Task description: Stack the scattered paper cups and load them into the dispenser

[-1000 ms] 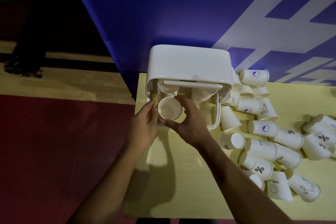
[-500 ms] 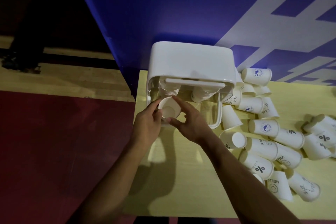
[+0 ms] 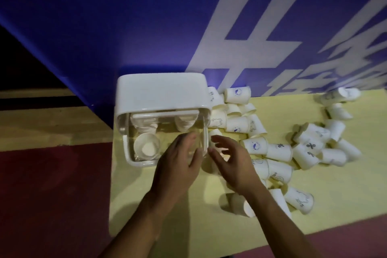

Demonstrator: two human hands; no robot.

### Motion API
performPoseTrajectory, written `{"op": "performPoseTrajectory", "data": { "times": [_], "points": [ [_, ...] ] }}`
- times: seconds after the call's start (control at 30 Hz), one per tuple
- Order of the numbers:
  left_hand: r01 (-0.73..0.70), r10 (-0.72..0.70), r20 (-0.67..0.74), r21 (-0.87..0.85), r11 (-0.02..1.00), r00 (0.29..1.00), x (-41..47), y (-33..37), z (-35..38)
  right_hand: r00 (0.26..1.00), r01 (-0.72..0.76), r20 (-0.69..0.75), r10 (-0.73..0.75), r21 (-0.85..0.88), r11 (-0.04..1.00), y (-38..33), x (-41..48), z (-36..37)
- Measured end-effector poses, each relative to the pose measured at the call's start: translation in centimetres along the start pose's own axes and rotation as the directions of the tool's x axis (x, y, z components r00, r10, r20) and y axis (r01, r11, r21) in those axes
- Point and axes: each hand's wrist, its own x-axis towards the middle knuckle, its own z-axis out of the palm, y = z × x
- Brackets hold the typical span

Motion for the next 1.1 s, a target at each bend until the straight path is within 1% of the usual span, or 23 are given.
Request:
{"op": "performPoseTrajectory", "data": {
  "times": [0.1, 0.17, 0.23, 0.3, 0.37, 0.43, 0.5, 0.63, 0.73, 0.77, 0.8, 0.9, 0.97, 1.03, 1.1],
  "points": [
    [-0.065, 0.054, 0.122, 0.092, 0.994, 0.991, 2.9, 3.2, 4.0, 0.992, -0.044, -0.118, 0.048, 0.037, 0.998, 2.3, -0.4, -5.2],
    [-0.144, 0.117, 0.175, 0.155, 0.977, 0.978, 4.9, 4.7, 6.8, 0.978, -0.068, -0.194, 0.076, 0.046, 0.997, 4.2, -0.6, -8.4],
    [-0.198, 0.145, 0.230, 0.228, 0.953, 0.962, 7.3, 5.9, 9.6, 0.968, -0.093, -0.227, 0.104, 0.057, 0.994, 6.4, -0.6, -11.2],
    [-0.211, 0.123, 0.273, 0.323, 0.923, 0.954, 10.1, 6.6, 12.1, 0.966, -0.121, -0.223, 0.132, 0.063, 0.991, 8.3, -0.4, -13.4],
    [-0.227, 0.108, 0.277, 0.442, 0.868, 0.955, 13.5, 7.3, 15.1, 0.967, -0.140, -0.206, 0.150, 0.062, 0.988, 10.8, -0.1, -15.9],
    [-0.237, 0.104, 0.265, 0.542, 0.806, 0.959, 16.3, 6.9, 16.4, 0.972, -0.133, -0.187, 0.140, 0.047, 0.990, 12.1, 0.2, -17.0],
    [-0.256, 0.081, 0.292, 0.633, 0.731, 0.953, 19.3, 7.1, 18.9, 0.971, -0.142, -0.184, 0.149, 0.051, 0.989, 14.5, 0.9, -19.5],
    [-0.255, -0.011, 0.318, 0.780, 0.572, 0.948, 22.3, 7.3, 22.6, 0.969, -0.155, -0.181, 0.165, 0.068, 0.985, 19.0, 2.7, -24.5],
    [-0.238, -0.059, 0.300, 0.848, 0.473, 0.952, 23.1, 7.4, 24.6, 0.965, -0.188, -0.173, 0.199, 0.079, 0.979, 22.2, 4.1, -28.0],
    [-0.213, -0.082, 0.284, 0.853, 0.477, 0.955, 23.2, 7.6, 24.7, 0.963, -0.196, -0.175, 0.206, 0.071, 0.978, 23.1, 4.7, -29.0],
    [-0.184, -0.097, 0.268, 0.844, 0.504, 0.959, 23.4, 7.9, 25.0, 0.959, -0.206, -0.186, 0.214, 0.063, 0.977, 24.2, 5.4, -30.2],
    [-0.123, -0.073, 0.218, 0.763, 0.634, 0.973, 23.8, 9.8, 25.8, 0.925, -0.251, -0.272, 0.265, 0.085, 0.964, 26.9, 7.6, -33.4],
    [-0.099, -0.057, 0.204, 0.679, 0.728, 0.977, 23.9, 12.3, 27.1, 0.885, -0.269, -0.367, 0.285, 0.095, 0.958, 28.6, 9.5, -35.4],
    [-0.110, -0.026, 0.214, 0.599, 0.793, 0.977, 24.4, 15.0, 29.3, 0.836, -0.303, -0.455, 0.307, 0.083, 0.949, 30.7, 11.4, -37.3],
    [-0.156, 0.021, 0.239, 0.560, 0.813, 0.971, 24.9, 17.3, 31.9, 0.795, -0.359, -0.504, 0.338, 0.060, 0.931, 33.1, 13.3, -38.7]
  ]
}}
